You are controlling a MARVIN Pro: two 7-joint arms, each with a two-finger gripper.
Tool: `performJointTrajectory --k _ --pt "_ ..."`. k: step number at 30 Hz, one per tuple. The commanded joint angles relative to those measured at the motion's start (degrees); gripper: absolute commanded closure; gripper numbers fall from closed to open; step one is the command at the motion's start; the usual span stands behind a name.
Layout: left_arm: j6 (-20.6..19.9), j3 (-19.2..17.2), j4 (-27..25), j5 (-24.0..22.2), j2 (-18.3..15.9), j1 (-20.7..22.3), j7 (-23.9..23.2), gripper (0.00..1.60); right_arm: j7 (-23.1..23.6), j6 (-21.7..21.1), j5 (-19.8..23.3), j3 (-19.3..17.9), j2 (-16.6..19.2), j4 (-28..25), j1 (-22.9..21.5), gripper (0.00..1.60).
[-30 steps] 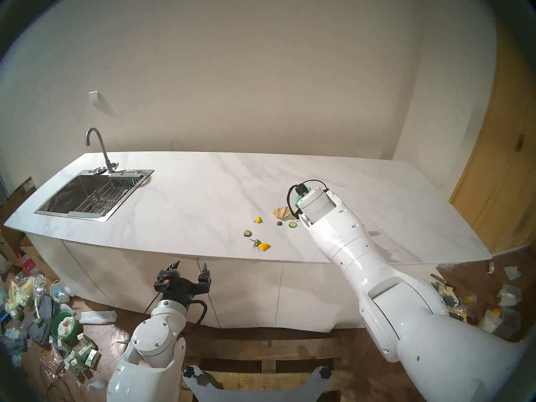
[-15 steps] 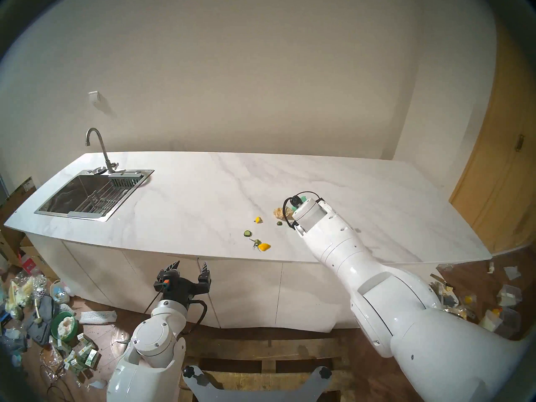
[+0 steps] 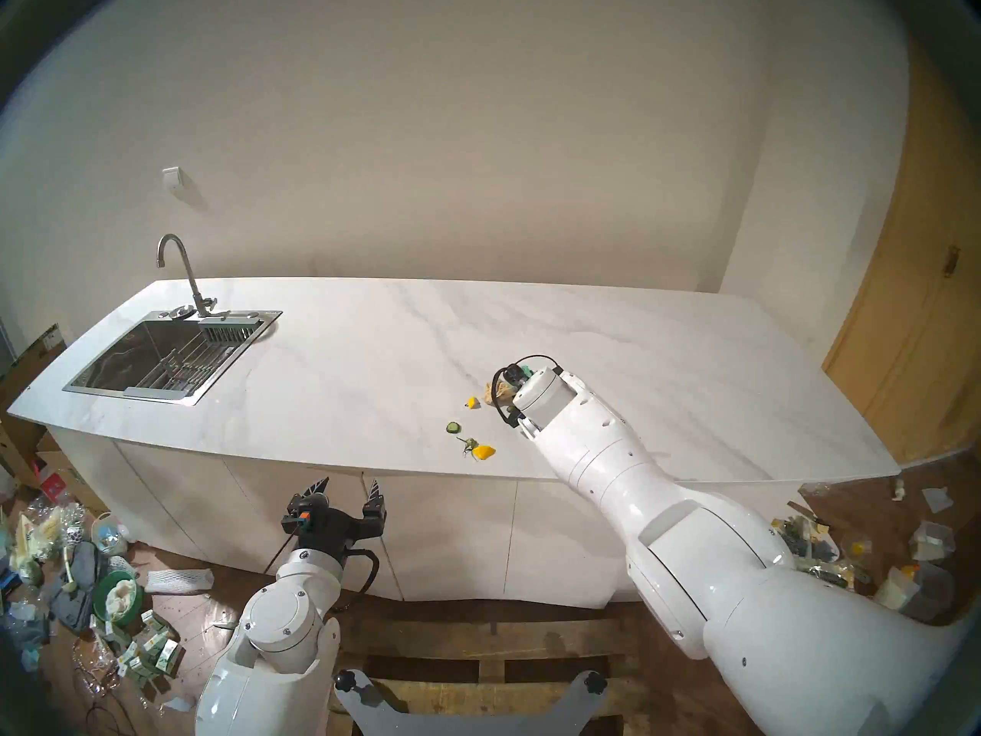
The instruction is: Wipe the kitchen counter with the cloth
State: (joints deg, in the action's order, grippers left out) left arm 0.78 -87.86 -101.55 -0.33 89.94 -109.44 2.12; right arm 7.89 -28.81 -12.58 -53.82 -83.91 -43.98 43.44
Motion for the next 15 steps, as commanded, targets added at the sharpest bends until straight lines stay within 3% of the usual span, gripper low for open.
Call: performJointTrajectory --k 1,9,15 --pt "0.3 0.1 -1.6 -0.1 0.0 0.3 -0.3 0.0 2.6 -0.4 0.3 1.9 -2.1 -4.9 2.0 1.6" --pt "0.3 0.1 -1.8 -0.2 -0.1 0.2 -0.3 0.0 7.0 -3.0 0.8 3.2 0.9 -12.1 4.6 1.6" --pt "0.2 0.1 -1.8 -0.2 -0.1 0.2 -0.4 0.0 6.5 -4.2 0.7 3.0 2.1 -15.2 6.0 1.6"
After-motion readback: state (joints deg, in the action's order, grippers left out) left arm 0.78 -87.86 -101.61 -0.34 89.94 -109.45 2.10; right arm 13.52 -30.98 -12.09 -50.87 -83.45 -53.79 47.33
